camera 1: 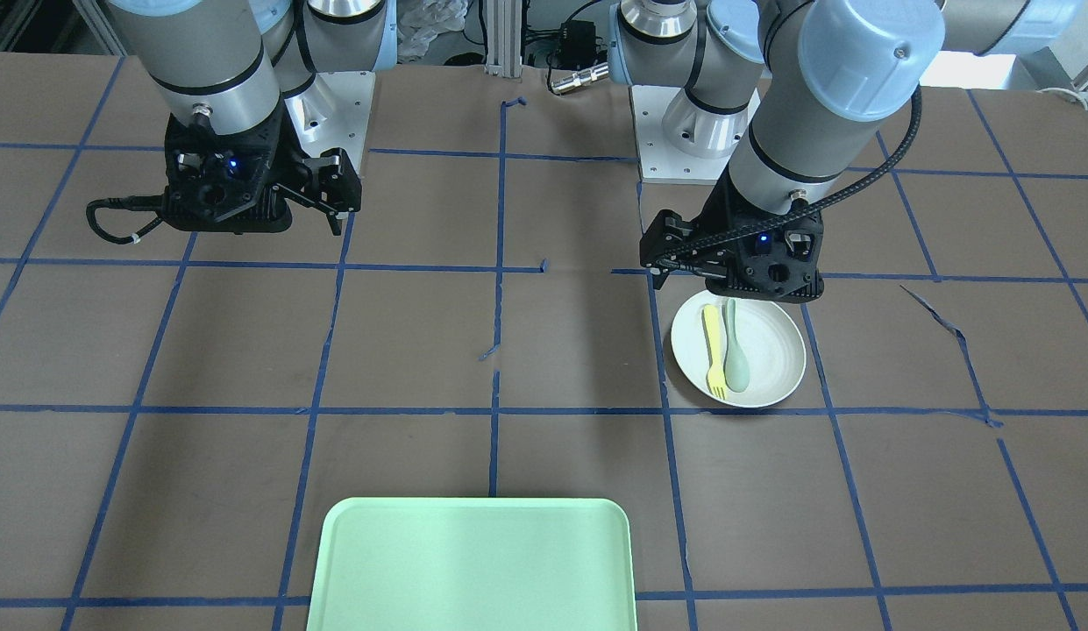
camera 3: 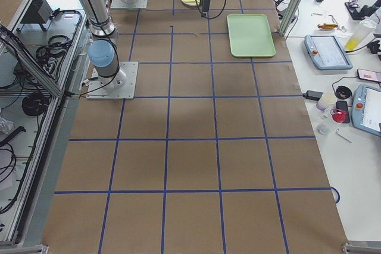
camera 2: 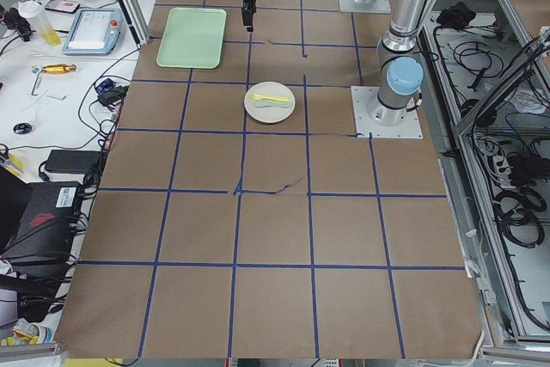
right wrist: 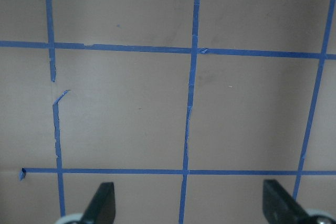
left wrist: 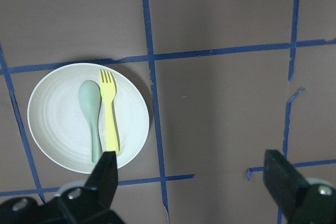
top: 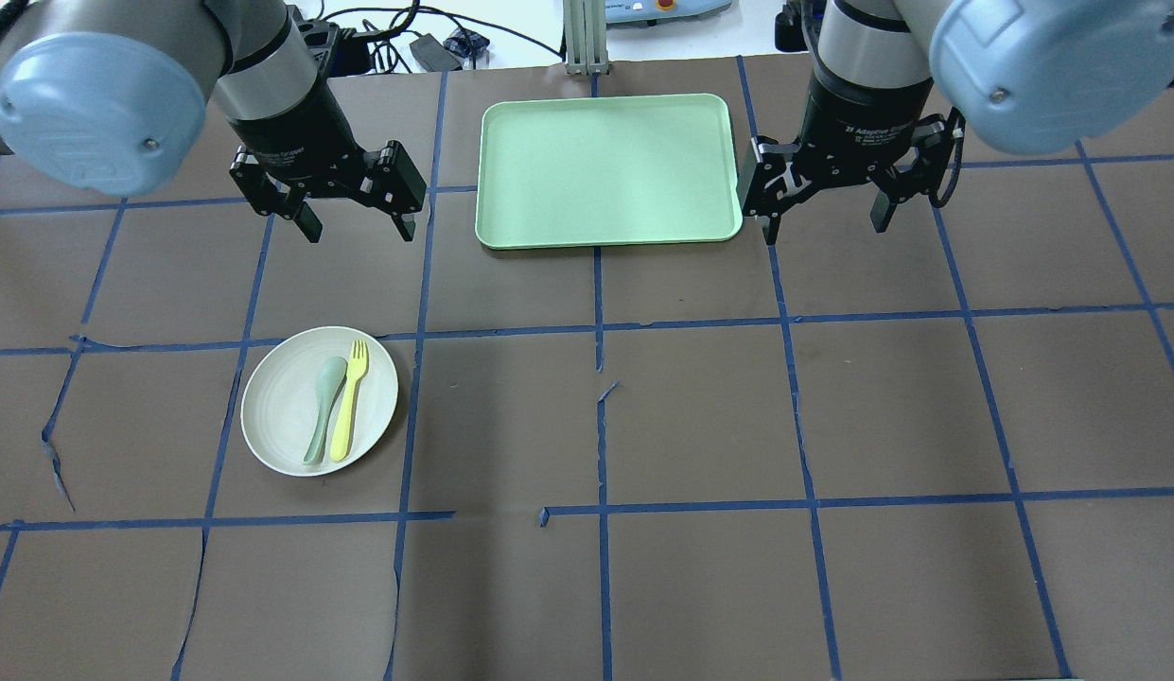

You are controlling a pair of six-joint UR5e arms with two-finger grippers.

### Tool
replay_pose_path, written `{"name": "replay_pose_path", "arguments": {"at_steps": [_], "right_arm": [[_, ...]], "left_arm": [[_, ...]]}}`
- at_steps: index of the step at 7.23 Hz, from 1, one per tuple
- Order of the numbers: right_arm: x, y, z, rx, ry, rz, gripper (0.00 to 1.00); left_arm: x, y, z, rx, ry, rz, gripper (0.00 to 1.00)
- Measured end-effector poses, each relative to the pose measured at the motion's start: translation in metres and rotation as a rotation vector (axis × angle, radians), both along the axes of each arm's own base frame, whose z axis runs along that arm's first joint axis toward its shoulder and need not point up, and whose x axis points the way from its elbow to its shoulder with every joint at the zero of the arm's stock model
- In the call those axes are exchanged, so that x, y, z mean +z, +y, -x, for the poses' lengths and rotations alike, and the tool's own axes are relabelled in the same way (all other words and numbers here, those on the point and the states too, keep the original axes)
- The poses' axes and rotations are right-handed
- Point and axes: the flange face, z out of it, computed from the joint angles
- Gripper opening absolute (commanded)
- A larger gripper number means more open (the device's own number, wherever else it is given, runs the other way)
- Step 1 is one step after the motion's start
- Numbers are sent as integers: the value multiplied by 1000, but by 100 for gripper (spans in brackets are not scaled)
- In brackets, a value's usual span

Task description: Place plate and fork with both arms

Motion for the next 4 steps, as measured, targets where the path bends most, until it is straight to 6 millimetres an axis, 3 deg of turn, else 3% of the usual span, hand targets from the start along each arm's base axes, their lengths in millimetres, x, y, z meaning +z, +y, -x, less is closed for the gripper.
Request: {"name": "replay_pose_path", "arguments": {"at_steps": [4], "right_arm": [[-3,0,1,5,-1,-6,100]], "left_arm": [[-6,-10,-3,4,0,33,100]]}}
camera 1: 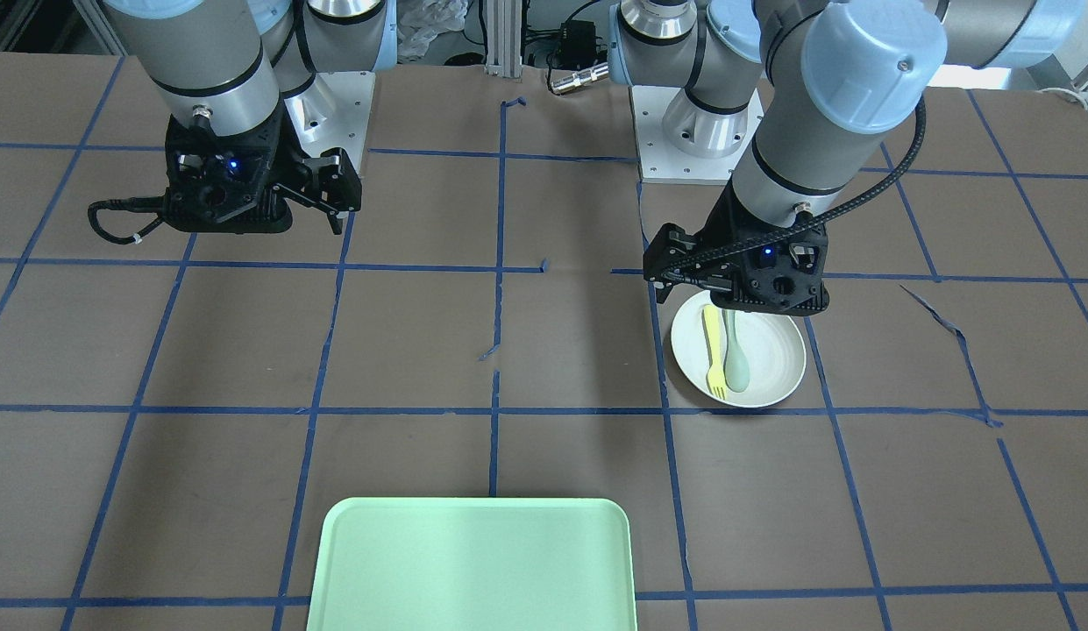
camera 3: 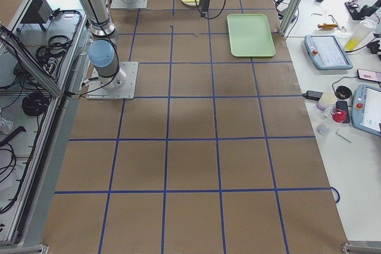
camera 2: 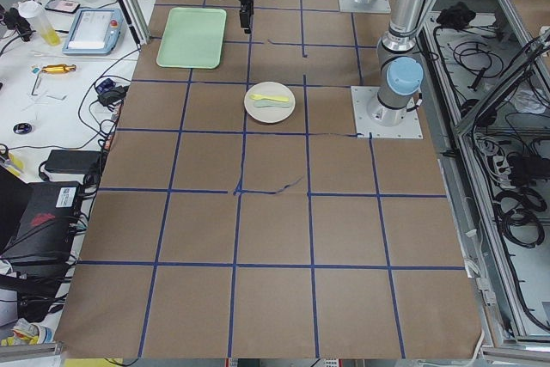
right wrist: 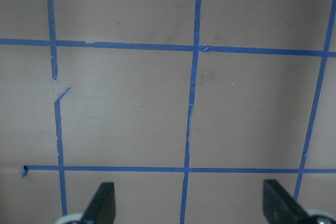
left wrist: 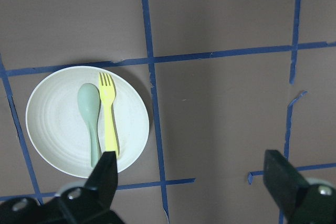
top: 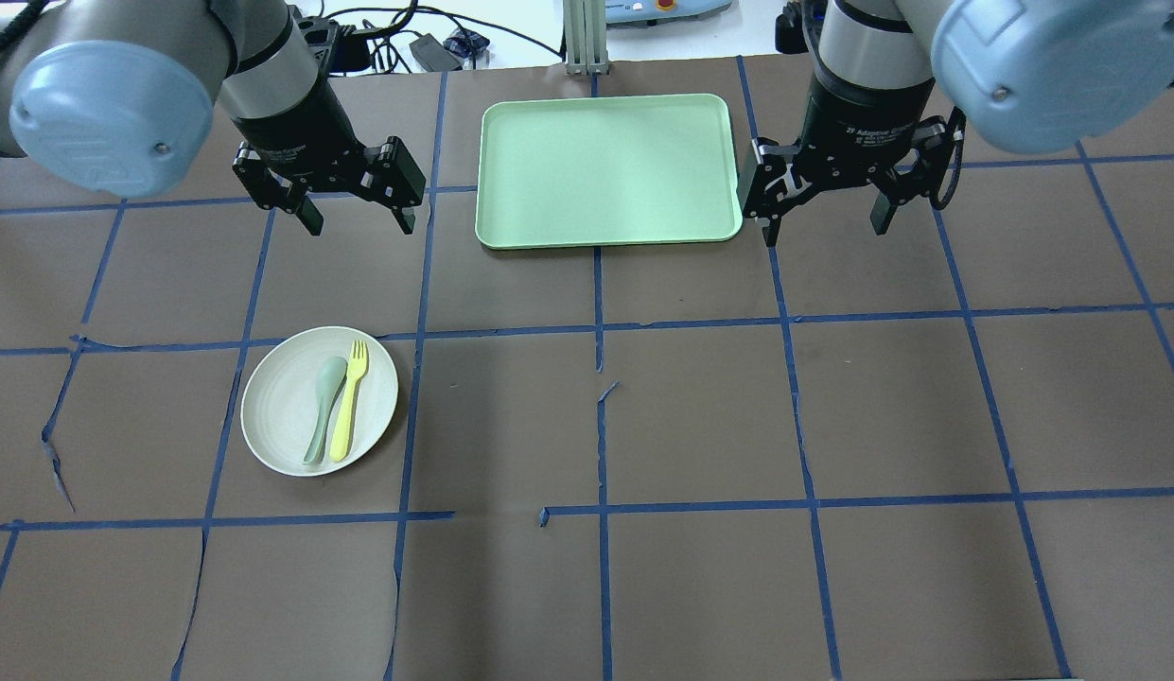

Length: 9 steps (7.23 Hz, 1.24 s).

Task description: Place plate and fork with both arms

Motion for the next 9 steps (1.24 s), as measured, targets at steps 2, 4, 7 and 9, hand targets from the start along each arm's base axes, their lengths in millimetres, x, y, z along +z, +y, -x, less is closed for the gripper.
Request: {"name": "replay_pose_path", "arguments": {"at_steps": [2,4,7,9], "right_arm": [[-2,-3,2,-1,0,-1,100],[-2,-5,2,-13,-1,-6,100],[5,-4,-1,-16,-21,5,100],[6,-5,0,-17,-20,8,100]], "left_arm": [[-3,-1,3,2,5,3,100],[-2,-1,4,6,7,6,100],[-5,1,5,6,3,-7,100],[-13,5,3,3,-6,-27,100]]}}
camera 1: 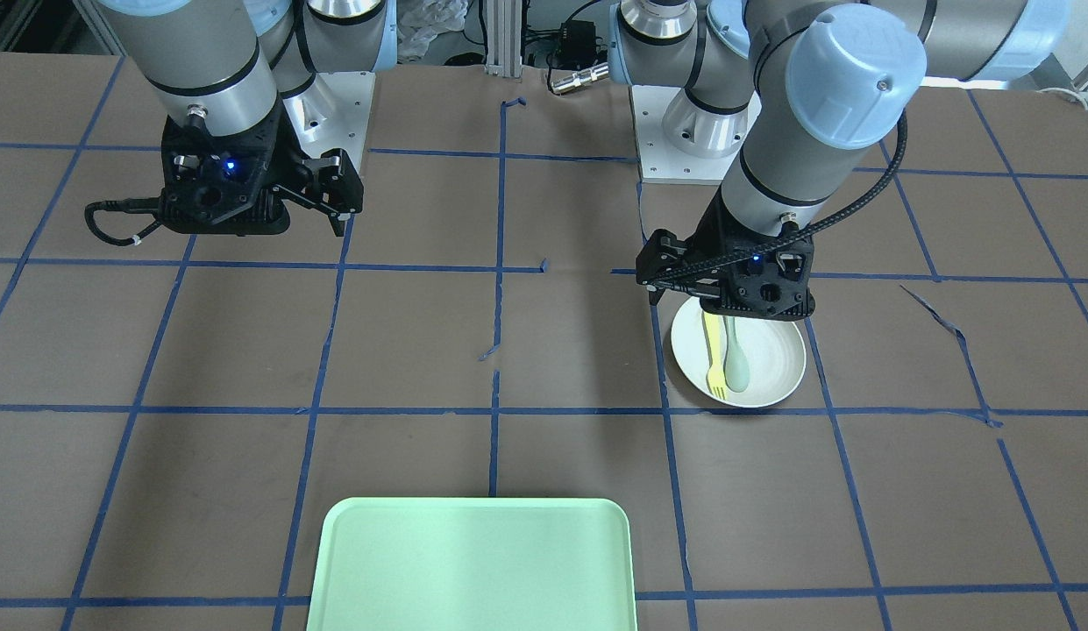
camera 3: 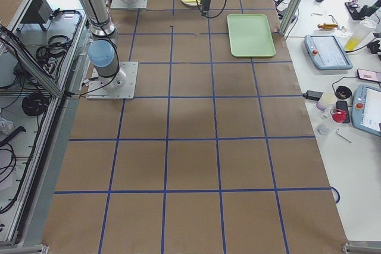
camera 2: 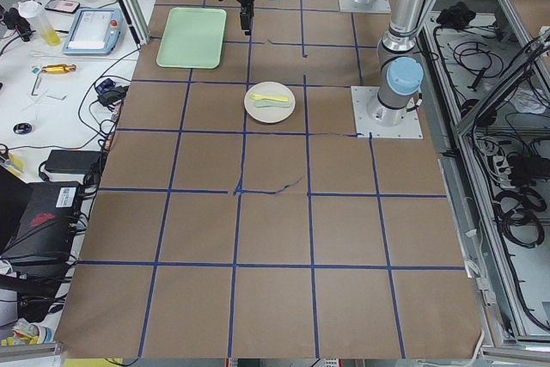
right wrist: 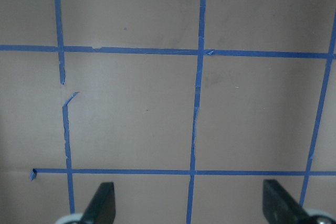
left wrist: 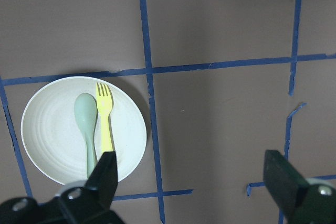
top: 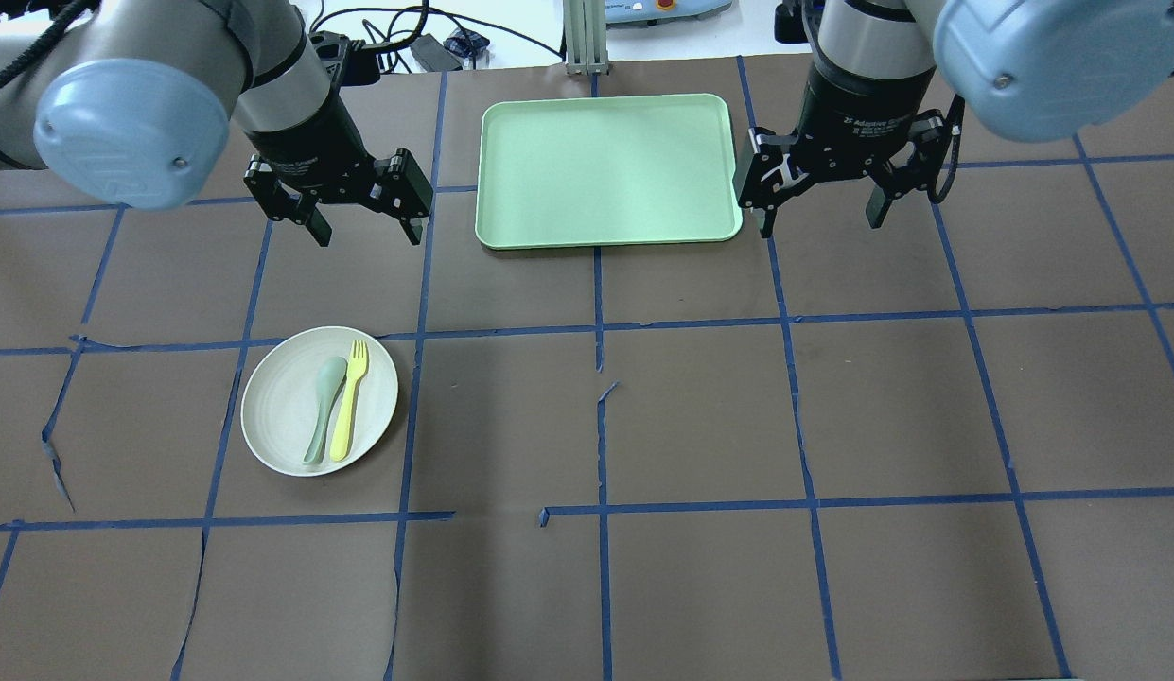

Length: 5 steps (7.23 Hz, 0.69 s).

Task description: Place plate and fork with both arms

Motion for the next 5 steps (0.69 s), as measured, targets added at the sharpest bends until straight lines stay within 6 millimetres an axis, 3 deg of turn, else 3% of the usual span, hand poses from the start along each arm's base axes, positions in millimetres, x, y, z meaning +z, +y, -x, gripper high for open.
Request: {"name": "replay_pose_path", "arguments": {"at_steps": [2,5], "right_arm": [[-5,-2,2,-1,5,-10,100],[-20,-5,1,6,-1,-41,100]], "left_arm": [[-2,-1,-4,0,-4,1,100],[16,6,-13,7,-34,13,100]]}}
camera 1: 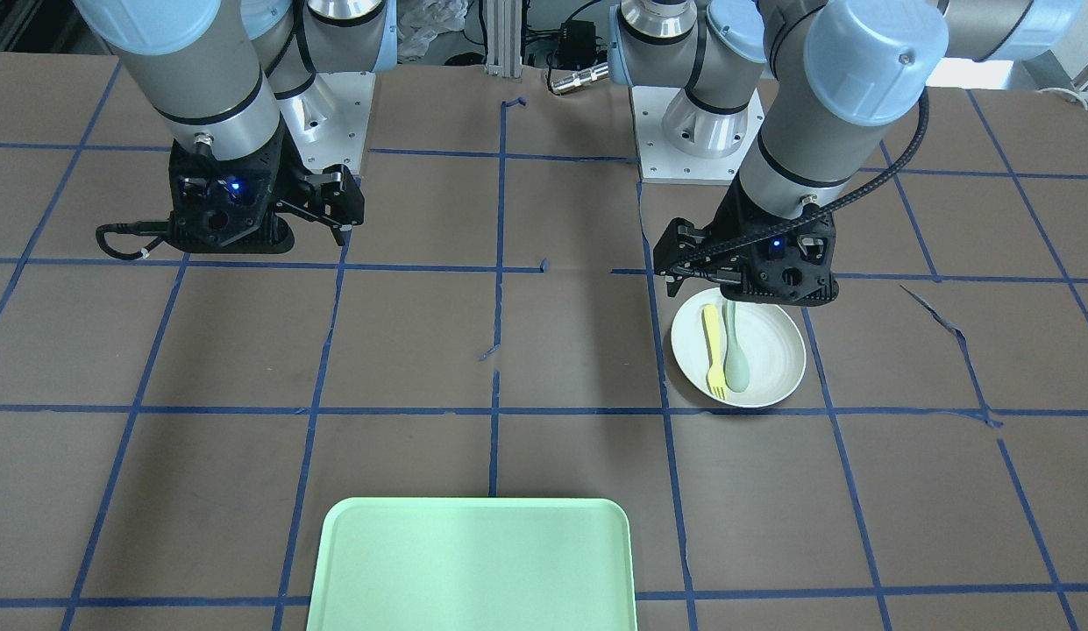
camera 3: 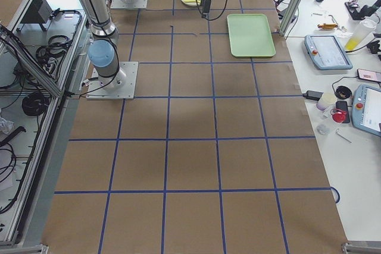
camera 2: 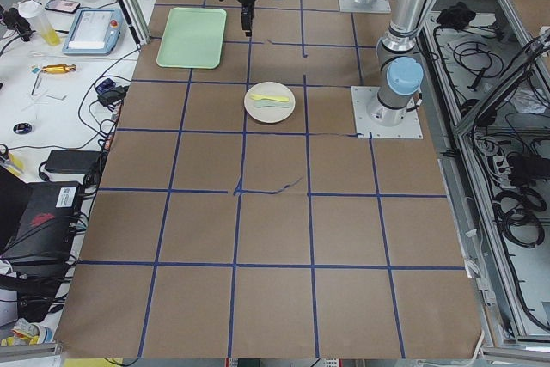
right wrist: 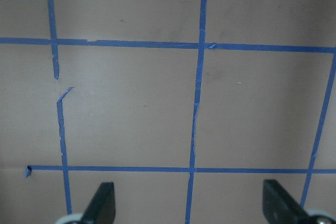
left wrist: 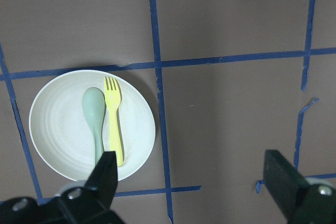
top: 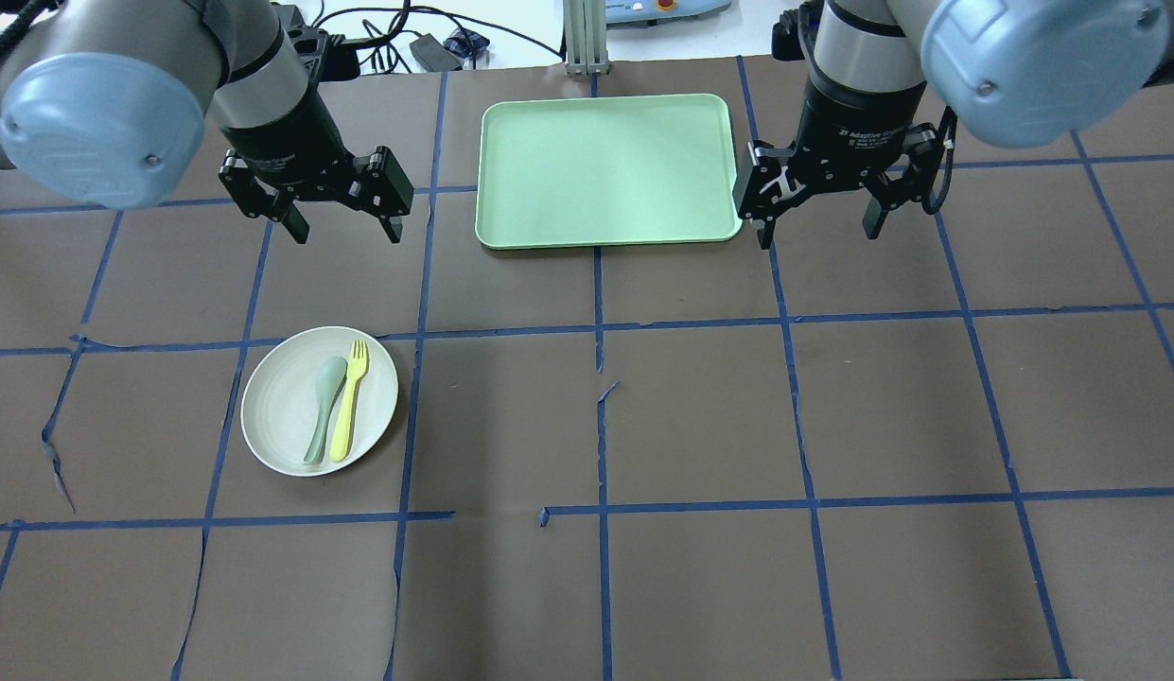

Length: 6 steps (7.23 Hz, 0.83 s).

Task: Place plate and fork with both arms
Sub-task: 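Move the left gripper down to the rim of the white plate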

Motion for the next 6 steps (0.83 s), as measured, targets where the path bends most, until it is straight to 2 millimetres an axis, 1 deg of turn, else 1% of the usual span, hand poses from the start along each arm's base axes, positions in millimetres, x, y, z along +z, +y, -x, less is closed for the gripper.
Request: {"name": "replay_pose_path", "arguments": {"at_steps": [2,4,5,6], "right_arm": [[-2,-1,-2,-1,-17,-6,100],[-6,-2,-4,-4,-39,-15,100],[-11,-5,-5,-5,-41,-24,100],[-16,-7,-6,-5,-41,-35,100]], "left_arm": [[0,-1,-13,18,-20,-5,100],[-9,-5,-26,36,-48,-21,100],[-13,-9,-48,57,-69,-33,100],[-24,-12,-84,68,-76,-60,100]]}}
